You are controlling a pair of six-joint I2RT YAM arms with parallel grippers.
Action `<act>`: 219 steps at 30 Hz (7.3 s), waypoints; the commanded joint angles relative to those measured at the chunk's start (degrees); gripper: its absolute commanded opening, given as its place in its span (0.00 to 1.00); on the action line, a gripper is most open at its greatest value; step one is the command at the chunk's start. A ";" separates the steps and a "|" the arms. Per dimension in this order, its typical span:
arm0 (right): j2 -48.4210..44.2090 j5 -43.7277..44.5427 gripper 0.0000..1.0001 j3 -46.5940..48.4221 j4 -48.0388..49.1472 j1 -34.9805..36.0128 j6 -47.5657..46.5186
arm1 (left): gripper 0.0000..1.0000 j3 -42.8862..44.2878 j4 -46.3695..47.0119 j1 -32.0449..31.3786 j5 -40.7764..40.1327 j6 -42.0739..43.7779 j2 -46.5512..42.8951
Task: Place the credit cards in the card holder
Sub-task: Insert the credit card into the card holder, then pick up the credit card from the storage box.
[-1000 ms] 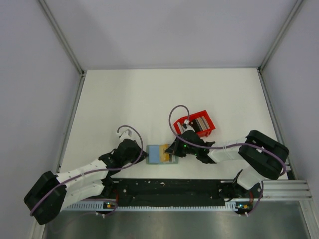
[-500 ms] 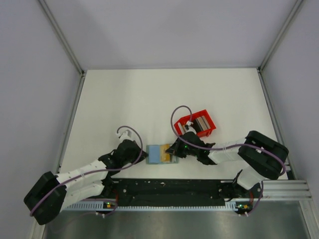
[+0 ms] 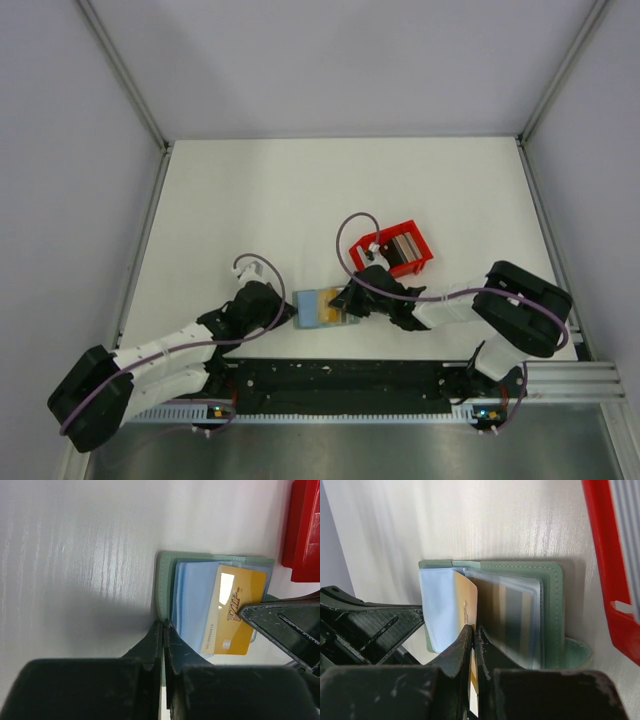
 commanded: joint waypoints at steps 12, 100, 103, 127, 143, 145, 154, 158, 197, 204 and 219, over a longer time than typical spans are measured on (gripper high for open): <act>0.22 -2.98 0.00 2.12 -6.34 2.26 -4.32 | 0.00 -0.73 -1.12 0.09 -0.70 0.18 -0.17; 4.97 -9.30 0.17 22.94 -19.08 5.69 -15.58 | 0.00 -0.20 -1.82 0.01 -1.14 0.98 -1.40; 6.46 -9.66 0.18 24.26 -19.96 5.78 -15.31 | 0.00 -0.11 -1.82 0.01 -1.05 1.06 -1.58; -5.30 -1.66 0.37 22.42 -33.23 0.34 -21.81 | 0.25 5.42 -14.56 0.01 -5.18 1.68 -6.24; -17.26 -2.28 0.48 24.36 -44.39 -14.33 -29.98 | 0.92 20.97 -23.28 0.18 -13.36 9.75 -3.87; -17.44 -2.98 0.50 24.44 -45.18 -16.88 -31.13 | 0.96 24.13 -22.22 0.18 -13.09 12.91 -0.89; -14.19 -9.75 0.53 25.50 -45.89 -24.89 -33.59 | 0.98 35.12 -16.77 0.71 -3.79 20.48 14.66; -10.77 -12.38 0.53 26.81 -45.89 -26.47 -35.08 | 0.98 38.73 -16.24 1.41 1.48 20.58 21.26; 3.57 -25.22 0.41 32.35 -41.41 -27.62 -34.56 | 0.72 44.45 -15.80 3.87 14.33 18.99 36.30; 3.30 -24.96 0.35 32.09 -41.49 -27.53 -34.47 | 0.71 44.10 -15.54 4.05 14.68 18.91 36.57; 1.81 -24.61 0.20 31.04 -41.49 -28.93 -34.82 | 0.69 43.74 -15.18 4.23 15.03 18.73 36.57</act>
